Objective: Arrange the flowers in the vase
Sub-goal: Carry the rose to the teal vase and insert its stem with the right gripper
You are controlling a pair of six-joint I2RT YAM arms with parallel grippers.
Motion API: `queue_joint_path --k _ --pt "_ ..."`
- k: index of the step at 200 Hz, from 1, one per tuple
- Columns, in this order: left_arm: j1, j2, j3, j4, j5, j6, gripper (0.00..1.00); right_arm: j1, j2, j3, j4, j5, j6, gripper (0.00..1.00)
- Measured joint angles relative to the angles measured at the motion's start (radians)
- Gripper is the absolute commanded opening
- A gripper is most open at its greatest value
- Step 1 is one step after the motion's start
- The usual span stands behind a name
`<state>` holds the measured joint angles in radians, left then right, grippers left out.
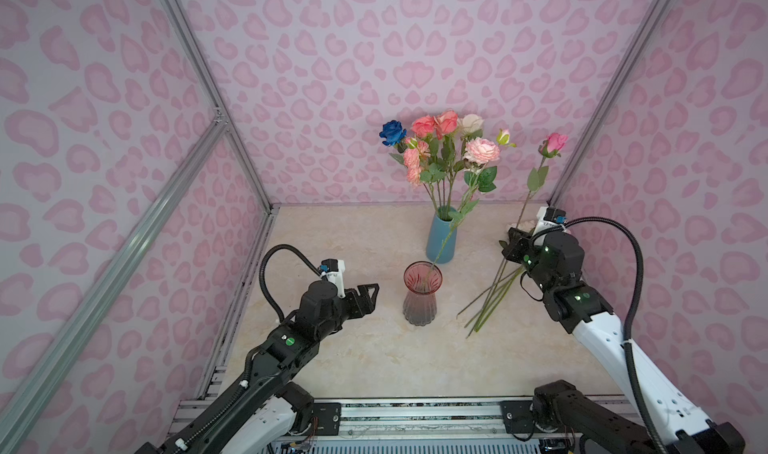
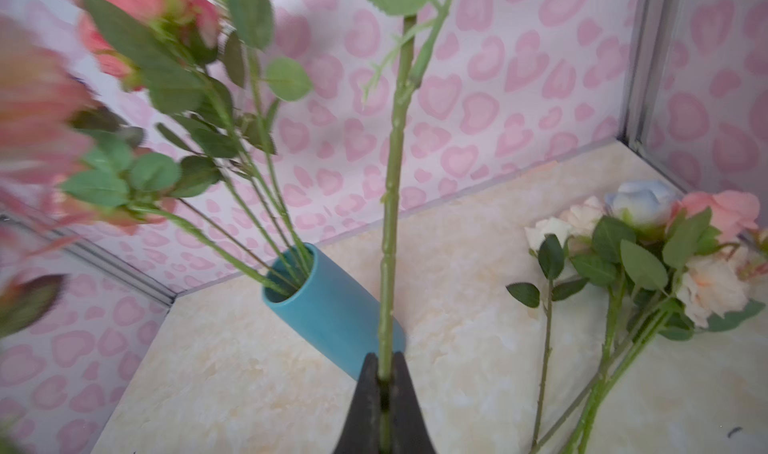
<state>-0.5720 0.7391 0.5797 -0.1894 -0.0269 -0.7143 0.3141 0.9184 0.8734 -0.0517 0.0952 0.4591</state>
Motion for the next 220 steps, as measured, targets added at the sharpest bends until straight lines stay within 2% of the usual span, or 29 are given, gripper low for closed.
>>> queue_joint_path --k 23,33,61,69,105,153,184,220 --pt "0.000 -0.068 -0.032 -0.013 -0.076 -0.027 0.85 0.095 -0.105 -0.023 0.050 0.082 -0.060 0.01" --pt "0.000 -0.088 -0.043 -0.024 -0.103 -0.042 0.89 0.135 -0.131 -0.021 0.074 0.108 -0.085 0.01" --pt "0.001 -0.138 -0.079 -0.042 -0.165 -0.084 1.00 0.244 -0.144 0.016 0.120 0.151 -0.148 0.01" --pt "0.001 -0.154 -0.090 -0.049 -0.179 -0.099 0.98 0.278 -0.137 0.031 0.132 0.167 -0.166 0.00" --pt "0.001 -0.212 -0.140 -0.052 -0.212 -0.154 0.98 0.426 -0.032 0.137 0.200 0.174 -0.240 0.00" --pt "0.001 -0.272 -0.193 -0.058 -0.195 -0.200 0.97 0.557 0.164 0.288 0.288 0.153 -0.327 0.00" --pt "0.001 -0.353 -0.206 -0.079 -0.187 -0.201 0.98 0.584 0.274 0.323 0.357 0.132 -0.378 0.00" --pt "0.001 -0.404 -0.209 -0.110 -0.191 -0.200 0.98 0.586 0.359 0.269 0.451 0.140 -0.423 0.00"
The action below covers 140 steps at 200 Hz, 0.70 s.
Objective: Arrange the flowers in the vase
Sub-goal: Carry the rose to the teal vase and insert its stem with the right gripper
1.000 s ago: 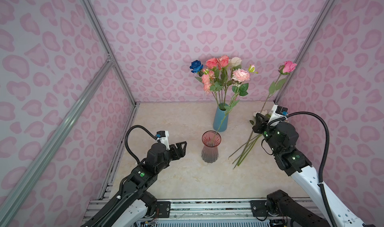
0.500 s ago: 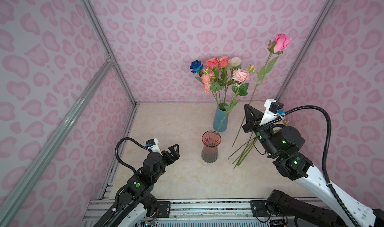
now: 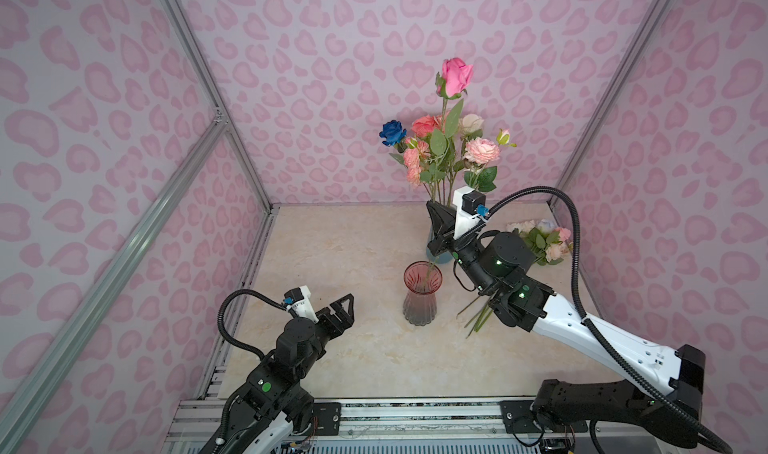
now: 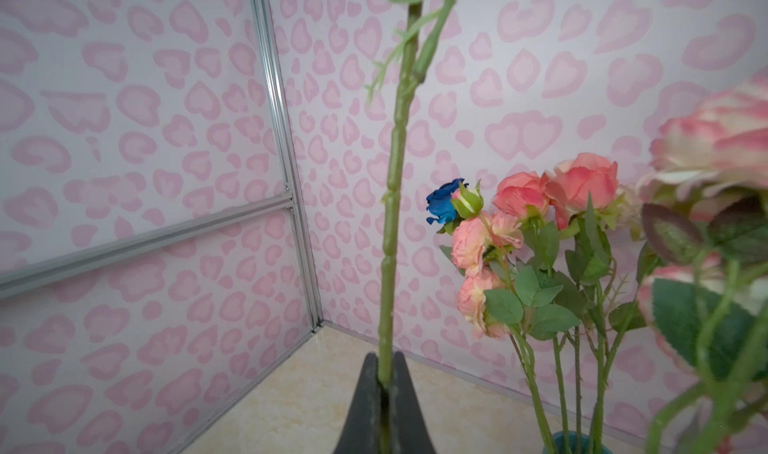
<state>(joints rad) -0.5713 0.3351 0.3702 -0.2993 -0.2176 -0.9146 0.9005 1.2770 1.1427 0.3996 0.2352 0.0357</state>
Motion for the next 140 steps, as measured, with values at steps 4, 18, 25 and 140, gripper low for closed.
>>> queue_joint_path --k 4,18,25,140 --pt "0.000 -0.002 -0.001 -0.003 0.000 0.000 0.98 0.001 0.006 -0.006 0.004 0.002 -0.004 0.00" --pt "0.000 -0.005 -0.008 -0.005 0.000 0.000 0.98 0.000 0.018 -0.032 0.030 0.012 -0.015 0.00" --pt "0.000 -0.004 -0.011 -0.006 0.000 -0.001 0.98 0.000 0.021 -0.044 0.039 0.018 -0.021 0.00" --pt "0.000 0.084 -0.022 0.004 0.012 -0.008 0.99 0.003 -0.019 -0.294 0.046 0.057 0.059 0.18"
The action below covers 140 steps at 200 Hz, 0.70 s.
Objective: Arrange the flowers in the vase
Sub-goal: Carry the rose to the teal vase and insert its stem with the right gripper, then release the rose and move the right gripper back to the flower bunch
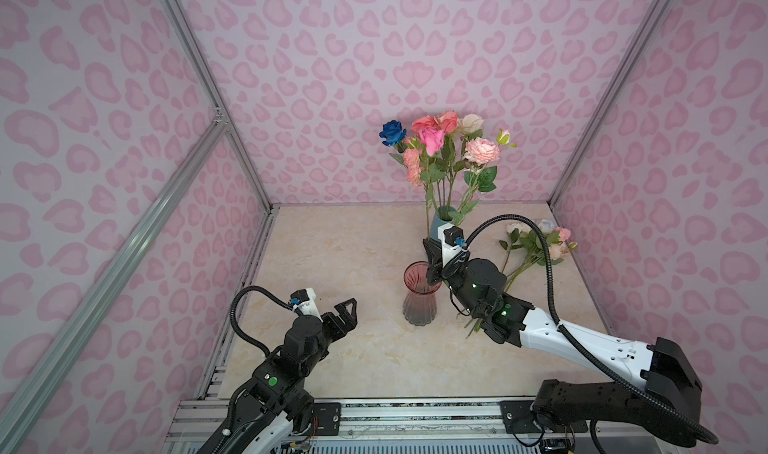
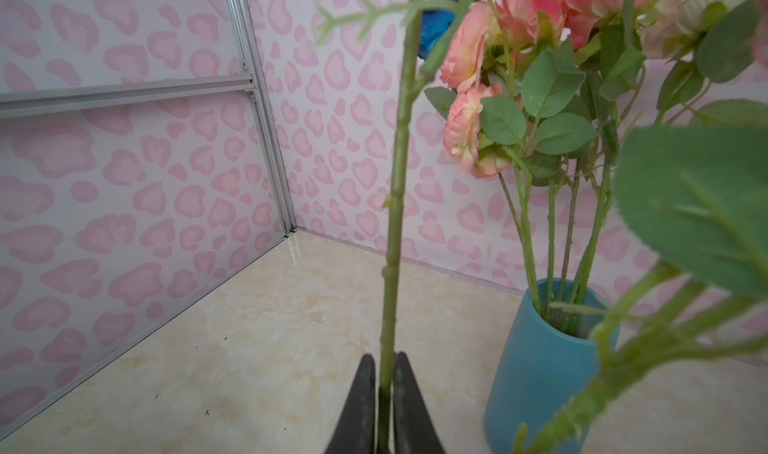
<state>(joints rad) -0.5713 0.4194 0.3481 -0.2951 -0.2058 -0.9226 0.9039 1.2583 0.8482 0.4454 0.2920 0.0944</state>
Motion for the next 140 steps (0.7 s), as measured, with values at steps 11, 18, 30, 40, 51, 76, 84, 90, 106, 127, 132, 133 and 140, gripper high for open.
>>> queue_joint_path --k 11,18,30,40,51,76,84,90,106,127,132,133,140 --pt "0.000 0.011 0.000 0.005 0.000 0.000 0.98 0.002 -0.007 -0.014 -0.004 0.003 0.006 0.21" --pt "0.000 0.018 0.000 0.007 0.000 0.000 0.98 0.004 -0.011 -0.021 -0.003 0.003 0.018 0.21" --pt "0.000 0.027 0.000 0.010 0.000 0.000 0.99 0.006 -0.017 -0.027 -0.006 0.004 0.019 0.22" --pt "0.000 0.037 0.003 0.013 0.000 0.000 0.99 0.010 -0.019 -0.027 -0.008 0.007 0.022 0.23" --pt "0.000 0.047 0.010 0.013 0.000 0.001 0.99 0.014 -0.026 -0.027 -0.010 0.007 0.025 0.23" --pt "0.000 0.064 0.028 0.020 0.000 0.009 0.99 0.026 -0.051 -0.013 -0.032 0.010 0.025 0.29" --pt "0.000 0.068 0.032 0.024 -0.001 0.010 0.99 0.031 -0.064 -0.009 -0.037 0.015 0.025 0.30" --pt "0.000 0.071 0.033 0.029 0.000 0.013 0.99 0.033 -0.074 -0.008 -0.040 0.018 0.025 0.32" --pt "0.000 0.080 0.036 0.032 -0.001 0.019 0.98 0.038 -0.101 -0.008 -0.057 0.023 0.025 0.34" --pt "0.000 0.095 0.041 0.036 0.000 0.021 0.99 0.047 -0.137 -0.006 -0.091 0.030 0.027 0.35" --pt "0.000 0.098 0.043 0.037 0.000 0.026 0.99 0.051 -0.147 -0.004 -0.101 0.034 0.027 0.34" --pt "0.000 0.099 0.043 0.037 0.000 0.027 0.99 0.051 -0.149 -0.004 -0.103 0.035 0.027 0.34" --pt "0.000 0.106 0.047 0.039 0.000 0.034 0.99 0.058 -0.167 -0.003 -0.116 0.043 0.027 0.34"
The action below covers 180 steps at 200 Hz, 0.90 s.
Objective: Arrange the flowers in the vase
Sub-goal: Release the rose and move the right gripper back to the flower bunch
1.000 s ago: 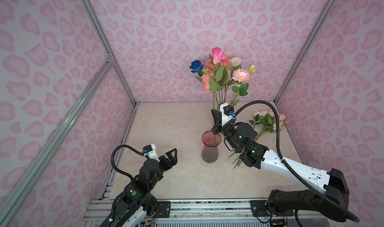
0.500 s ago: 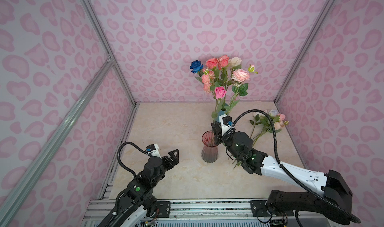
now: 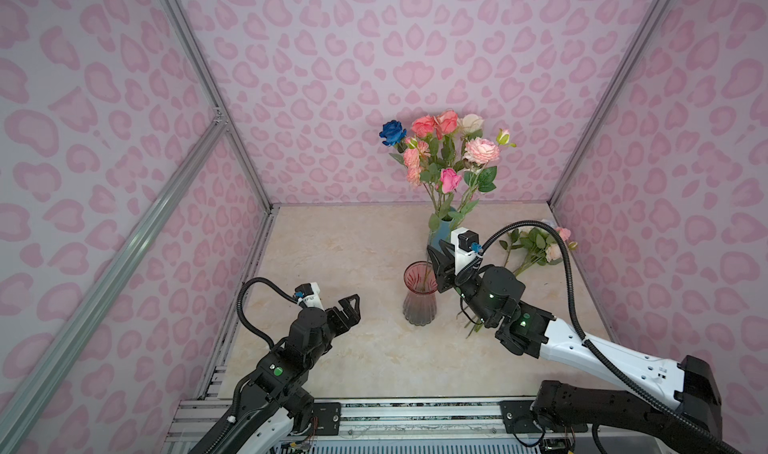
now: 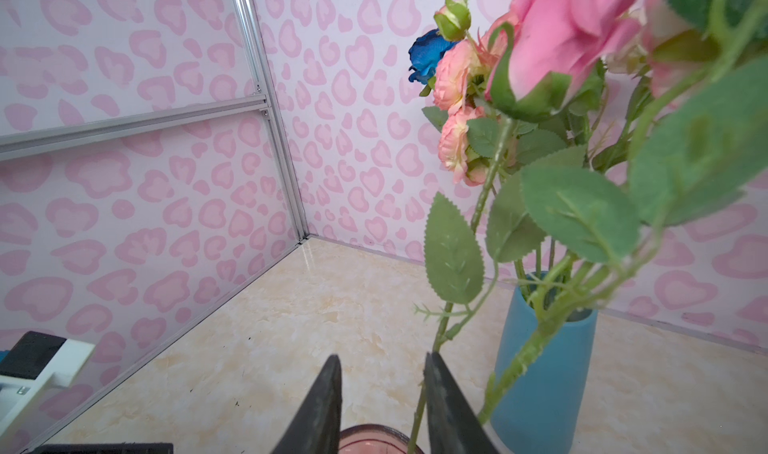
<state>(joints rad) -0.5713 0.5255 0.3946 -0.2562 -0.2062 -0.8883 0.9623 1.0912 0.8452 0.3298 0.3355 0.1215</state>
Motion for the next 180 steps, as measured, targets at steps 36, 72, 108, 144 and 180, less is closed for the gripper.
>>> queue_joint_path --k 36,72,108,144,180 --pt "0.000 0.035 0.016 0.023 0.000 0.021 0.98 -0.020 -0.126 -0.049 -0.101 0.092 0.061 0.32" --pt "0.000 0.090 0.024 0.053 0.021 0.026 0.98 -0.327 -0.278 -0.176 -0.296 0.093 0.254 0.32" --pt "0.000 0.113 0.035 0.074 0.038 0.029 0.99 -0.733 -0.126 -0.107 -0.467 -0.073 0.418 0.37" --pt "0.000 0.118 0.037 0.078 0.050 0.029 0.99 -0.880 0.308 0.145 -0.600 -0.266 0.444 0.36" --pt "0.000 0.102 0.042 0.071 0.053 0.029 0.99 -0.913 0.624 0.275 -0.642 -0.284 0.451 0.45"
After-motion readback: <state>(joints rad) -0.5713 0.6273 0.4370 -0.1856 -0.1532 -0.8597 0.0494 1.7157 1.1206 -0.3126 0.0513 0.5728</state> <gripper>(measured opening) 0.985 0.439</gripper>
